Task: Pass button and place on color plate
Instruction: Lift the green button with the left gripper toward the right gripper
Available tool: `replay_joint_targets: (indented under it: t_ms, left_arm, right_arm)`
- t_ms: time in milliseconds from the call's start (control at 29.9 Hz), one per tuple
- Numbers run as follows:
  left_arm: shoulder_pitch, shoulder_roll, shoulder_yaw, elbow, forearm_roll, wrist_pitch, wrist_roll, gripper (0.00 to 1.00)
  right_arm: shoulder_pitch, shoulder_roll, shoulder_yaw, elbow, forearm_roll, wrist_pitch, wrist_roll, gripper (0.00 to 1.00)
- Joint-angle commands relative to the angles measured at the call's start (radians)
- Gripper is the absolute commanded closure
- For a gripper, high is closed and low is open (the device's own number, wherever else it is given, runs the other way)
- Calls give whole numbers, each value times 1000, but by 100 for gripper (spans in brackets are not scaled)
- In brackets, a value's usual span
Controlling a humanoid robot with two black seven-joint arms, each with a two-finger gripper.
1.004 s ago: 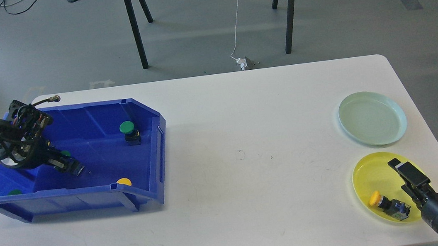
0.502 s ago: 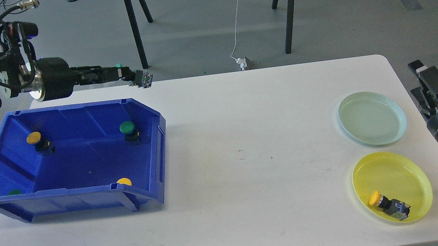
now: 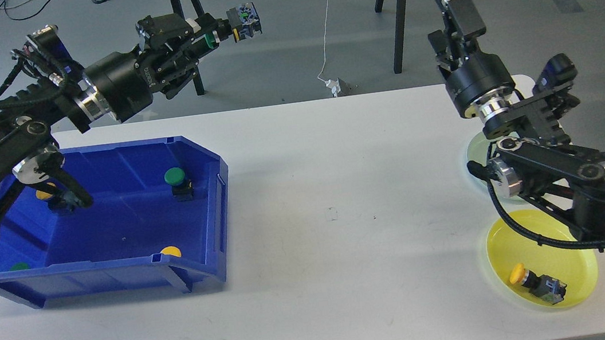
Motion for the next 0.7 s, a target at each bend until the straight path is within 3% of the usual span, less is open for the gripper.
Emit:
replay_joint_targets:
  t_ms: [0,67,535,669]
  left_arm:
    - [-1,-3,4,-1,4,0,0,88]
    - [-3,-6,6,-1,7,0,0,88]
    - [-12,-9,9,-1,44,0,0,88]
    - [-13,-9,7,-1,44,0,0,88]
  right_arm:
    - [55,211,-5,-161,-3,45,0,0]
    - [78,269,-5,-209,-3,72,0,0]
    - [156,269,-8,-209,-2,84,0,1]
    - [197,269,-91,-218,0,122,0,1]
